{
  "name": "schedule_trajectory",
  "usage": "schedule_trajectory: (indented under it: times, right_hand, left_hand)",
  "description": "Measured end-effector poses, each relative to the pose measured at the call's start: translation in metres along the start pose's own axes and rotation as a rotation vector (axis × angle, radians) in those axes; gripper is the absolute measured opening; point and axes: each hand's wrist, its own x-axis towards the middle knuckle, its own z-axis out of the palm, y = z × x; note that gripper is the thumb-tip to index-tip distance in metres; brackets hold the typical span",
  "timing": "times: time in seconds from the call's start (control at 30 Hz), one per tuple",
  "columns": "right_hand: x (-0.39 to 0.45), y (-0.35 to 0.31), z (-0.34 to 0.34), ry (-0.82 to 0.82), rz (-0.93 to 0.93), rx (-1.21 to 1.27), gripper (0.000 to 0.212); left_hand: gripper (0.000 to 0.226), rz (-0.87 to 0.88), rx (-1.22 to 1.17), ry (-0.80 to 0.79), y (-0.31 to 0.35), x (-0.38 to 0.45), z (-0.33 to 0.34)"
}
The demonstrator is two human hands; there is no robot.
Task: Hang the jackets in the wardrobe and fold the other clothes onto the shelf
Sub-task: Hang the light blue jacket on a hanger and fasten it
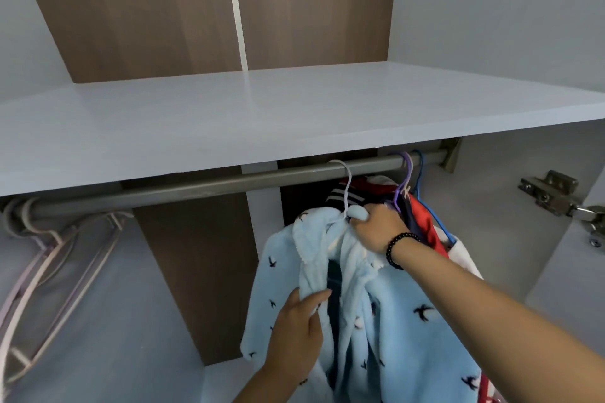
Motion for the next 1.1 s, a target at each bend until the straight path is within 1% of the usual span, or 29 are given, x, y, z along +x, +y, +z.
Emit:
schedule_trajectory:
  times: [0.07,0.1,0.13,0.23,0.27,0.3,0.33,0.43,0.47,0.5,0.53,0.57,0.6,0.63,0.67,0.7,0.73,0.77,0.8,0.83,0.87,0.9,0.93,0.97,1.03,1.1]
  right_hand:
    - [-0.001,0.006,0.007,-0.002,-0.014,0.018,0.027]
    - [-0.002,0.008,0.009,0.001,-0.023,0.024,0.028]
    - [-0.002,0.010,0.010,-0.002,-0.029,0.025,0.029]
    - [-0.008,0.015,0.016,-0.011,-0.048,0.020,0.032]
    - [-0.010,0.016,0.018,-0.013,-0.060,0.031,0.033]
    - [-0.012,0.017,0.020,-0.017,-0.079,0.052,0.035]
    - [-0.014,0.019,0.022,-0.023,-0.103,0.072,0.038]
    - [-0.024,0.029,0.028,-0.043,-0.139,0.099,0.061]
    - [-0.030,0.034,0.030,-0.026,-0.146,0.107,0.068]
    - [-0.037,0.038,0.032,0.026,-0.162,0.105,0.071]
    - [-0.046,0.041,0.035,0.116,-0.192,0.083,0.070]
    - [-0.055,0.043,0.037,0.229,-0.245,0.045,0.064]
    - [-0.064,0.046,0.041,0.343,-0.324,0.006,0.056]
    - [-0.074,0.049,0.047,0.421,-0.422,-0.018,0.046]
    - [-0.084,0.052,0.055,0.447,-0.525,-0.034,0.037]
    - [-0.095,0.055,0.065,0.425,-0.611,-0.047,0.031]
    - [-0.106,0.058,0.077,0.371,-0.655,-0.047,0.025]
    - [-0.116,0.059,0.088,0.299,-0.643,-0.020,0.020]
    - [-0.126,0.059,0.100,0.228,-0.586,0.036,0.016]
    - [-0.135,0.057,0.111,0.170,-0.496,0.119,0.014]
    - [-0.143,0.053,0.120,0.133,-0.395,0.224,0.012]
    - [-0.149,0.047,0.128,0.124,-0.292,0.333,0.012]
    - [-0.152,0.039,0.133,0.136,-0.196,0.439,0.014]
    - [-0.155,0.030,0.134,0.153,-0.111,0.538,0.019]
    - [-0.157,0.011,0.133,0.168,-0.014,0.674,0.028]
    - [-0.158,-0.005,0.129,0.146,0.024,0.768,0.030]
  left_hand:
    - [0.044,-0.074,0.009,-0.044,-0.008,0.004,0.004]
    - [0.044,-0.108,0.010,-0.053,-0.012,0.006,0.006]
    - [0.048,-0.134,0.018,-0.065,-0.015,0.008,0.008]
    - [0.075,-0.172,0.052,-0.141,-0.015,0.018,0.018]
    - [0.079,-0.167,0.062,-0.155,-0.013,0.023,0.023]
    - [0.077,-0.154,0.067,-0.149,-0.011,0.028,0.028]
    - [0.069,-0.140,0.070,-0.128,-0.009,0.033,0.033]
    - [0.030,-0.113,0.081,-0.045,-0.015,0.046,0.043]
    - [0.026,-0.119,0.075,-0.032,-0.021,0.049,0.045]
    - [0.027,-0.124,0.055,-0.023,-0.027,0.050,0.044]
    - [0.029,-0.126,0.027,-0.019,-0.034,0.050,0.042]
    - [0.030,-0.117,0.003,-0.015,-0.041,0.050,0.039]
    - [0.030,-0.112,-0.005,-0.017,-0.046,0.048,0.035]
    - [0.030,-0.105,0.002,-0.020,-0.052,0.046,0.032]
    - [0.029,-0.103,0.010,-0.024,-0.057,0.044,0.027]
    - [0.027,-0.101,0.003,-0.029,-0.061,0.041,0.023]
    - [0.023,-0.106,-0.027,-0.039,-0.063,0.037,0.018]
    - [0.017,-0.117,-0.078,-0.048,-0.064,0.034,0.013]
    - [0.008,-0.137,-0.137,-0.058,-0.062,0.030,0.008]
    - [0.005,-0.148,-0.186,-0.062,-0.060,0.026,0.003]
    - [0.014,-0.149,-0.217,-0.052,-0.058,0.022,-0.002]
    - [0.023,-0.141,-0.237,-0.039,-0.057,0.017,-0.006]
    - [0.027,-0.142,-0.256,-0.025,-0.056,0.012,-0.010]
    - [0.027,-0.148,-0.278,-0.016,-0.054,0.006,-0.014]
    - [0.015,-0.165,-0.335,-0.003,-0.052,-0.006,-0.021]
    - [0.008,-0.162,-0.383,0.004,-0.048,-0.019,-0.029]
